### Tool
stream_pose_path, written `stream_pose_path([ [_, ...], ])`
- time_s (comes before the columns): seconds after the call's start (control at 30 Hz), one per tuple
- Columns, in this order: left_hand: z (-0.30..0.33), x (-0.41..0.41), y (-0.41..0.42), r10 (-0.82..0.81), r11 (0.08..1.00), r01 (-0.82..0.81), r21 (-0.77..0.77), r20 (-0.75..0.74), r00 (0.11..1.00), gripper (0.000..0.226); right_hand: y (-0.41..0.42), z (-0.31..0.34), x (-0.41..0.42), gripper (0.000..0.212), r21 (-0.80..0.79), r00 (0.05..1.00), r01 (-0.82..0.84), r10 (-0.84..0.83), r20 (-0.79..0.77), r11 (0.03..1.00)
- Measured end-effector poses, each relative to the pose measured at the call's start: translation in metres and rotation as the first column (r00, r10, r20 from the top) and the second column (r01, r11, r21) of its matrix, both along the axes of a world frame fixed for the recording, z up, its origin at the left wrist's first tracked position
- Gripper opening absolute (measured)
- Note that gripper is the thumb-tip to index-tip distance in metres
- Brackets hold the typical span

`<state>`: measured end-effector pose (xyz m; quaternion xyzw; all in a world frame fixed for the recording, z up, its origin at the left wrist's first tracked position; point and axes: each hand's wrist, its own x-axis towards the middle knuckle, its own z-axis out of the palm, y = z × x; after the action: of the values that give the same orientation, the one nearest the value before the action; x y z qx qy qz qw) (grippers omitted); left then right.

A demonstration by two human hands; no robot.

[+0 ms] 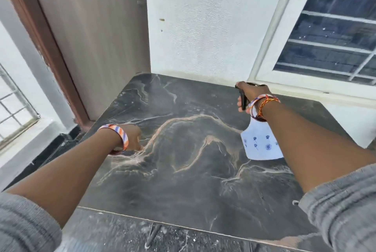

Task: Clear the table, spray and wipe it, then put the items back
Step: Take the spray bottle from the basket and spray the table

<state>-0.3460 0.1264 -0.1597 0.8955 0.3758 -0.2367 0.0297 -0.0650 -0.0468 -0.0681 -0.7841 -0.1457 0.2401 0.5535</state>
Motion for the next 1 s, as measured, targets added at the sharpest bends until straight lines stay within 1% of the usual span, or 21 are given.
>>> stream_pose_path([
  [0.03,-0.012,-0.011,0.020,0.033,0.998,-0.032,0.046,-0.016,0.999,0.041,0.010,-0.002,-0.008,0.028,-0.015,0.998,-0.049,0.049,-0.038,0.999],
  [0.07,-0.027,-0.019,0.043,0.043,0.998,-0.042,0.055,-0.022,0.999,0.039,0.020,-0.005,-0.017,0.031,-0.030,0.992,-0.100,0.097,-0.079,0.995],
  [0.1,-0.036,-0.026,0.057,0.057,0.997,-0.057,0.056,-0.003,0.998,0.038,0.029,-0.009,-0.026,0.034,-0.033,0.984,-0.140,0.136,-0.113,0.990],
  [0.13,-0.035,-0.035,0.057,0.076,0.992,-0.073,0.100,-0.025,0.997,0.039,0.038,-0.014,-0.037,0.034,-0.014,0.976,-0.173,0.170,-0.133,0.985],
  [0.17,-0.019,-0.042,0.044,0.098,0.989,-0.100,0.111,0.018,0.995,0.039,0.045,-0.019,-0.047,0.033,0.014,0.970,-0.196,0.196,-0.140,0.980],
  [0.2,-0.011,-0.047,0.037,0.115,0.988,-0.118,0.099,0.028,0.993,0.035,0.051,-0.024,-0.058,0.031,0.023,0.967,-0.218,0.219,-0.129,0.976],
  [0.27,-0.016,-0.065,0.039,0.197,0.979,-0.198,0.053,0.030,0.980,0.031,0.061,-0.031,-0.082,0.029,-0.017,0.964,-0.255,0.253,-0.083,0.967],
  [0.33,-0.031,-0.082,0.047,0.194,0.975,-0.190,0.117,-0.016,0.981,0.038,0.068,-0.035,-0.101,0.031,-0.043,0.954,-0.295,0.292,-0.062,0.955],
  [0.37,-0.058,-0.091,0.072,0.171,0.979,-0.174,0.109,0.038,0.985,0.041,0.069,-0.035,-0.109,0.032,-0.055,0.946,-0.322,0.318,-0.070,0.945],
  [0.4,-0.072,-0.095,0.080,0.160,0.977,-0.161,0.141,0.015,0.987,0.042,0.069,-0.035,-0.115,0.032,-0.065,0.933,-0.355,0.349,-0.092,0.932],
  [0.43,-0.064,-0.095,0.067,0.180,0.969,-0.179,0.172,0.007,0.984,0.040,0.067,-0.033,-0.122,0.032,-0.072,0.916,-0.391,0.381,-0.125,0.917],
  [0.5,-0.025,-0.088,0.021,0.169,0.966,-0.186,0.180,0.106,0.980,0.031,0.056,-0.027,-0.134,0.033,-0.113,0.871,-0.479,0.456,-0.180,0.870],
  [0.57,-0.001,-0.075,-0.010,0.165,0.970,-0.183,0.163,0.117,0.979,0.026,0.041,-0.022,-0.148,0.035,-0.165,0.842,-0.536,0.508,-0.182,0.828],
  [0.6,0.003,-0.071,-0.018,0.153,0.971,-0.171,0.165,0.115,0.982,0.026,0.033,-0.023,-0.154,0.035,-0.156,0.838,-0.542,0.517,-0.172,0.826],
  [0.73,0.008,-0.064,-0.048,0.082,0.993,-0.081,0.091,0.000,0.997,0.023,-0.006,-0.032,-0.175,0.033,-0.099,0.877,-0.477,0.466,-0.120,0.873],
  [0.8,0.013,-0.060,-0.067,0.016,0.997,-0.010,0.077,-0.076,0.997,0.015,-0.030,-0.039,-0.178,0.036,-0.139,0.892,-0.451,0.441,-0.097,0.882],
  [0.83,0.018,-0.056,-0.077,0.008,0.999,-0.003,0.040,-0.126,0.992,0.013,-0.043,-0.042,-0.179,0.038,-0.174,0.894,-0.449,0.439,-0.093,0.876],
  [0.9,0.026,-0.046,-0.095,0.052,0.989,-0.079,-0.122,-0.208,0.977,0.015,-0.070,-0.048,-0.177,0.037,-0.203,0.892,-0.450,0.429,-0.140,0.870],
  [0.93,0.031,-0.040,-0.107,0.063,0.975,-0.107,-0.194,-0.220,0.973,0.016,-0.086,-0.049,-0.174,0.035,-0.196,0.895,-0.439,0.409,-0.179,0.877],
  [0.97,0.036,-0.032,-0.119,0.053,0.970,-0.103,-0.221,-0.221,0.974,0.019,-0.102,-0.048,-0.172,0.034,-0.192,0.897,-0.426,0.386,-0.214,0.884],
  [1.0,0.038,-0.024,-0.128,0.021,0.975,-0.064,-0.213,-0.197,0.980,0.020,-0.116,-0.049,-0.168,0.035,-0.193,0.900,-0.413,0.365,-0.239,0.890],
])
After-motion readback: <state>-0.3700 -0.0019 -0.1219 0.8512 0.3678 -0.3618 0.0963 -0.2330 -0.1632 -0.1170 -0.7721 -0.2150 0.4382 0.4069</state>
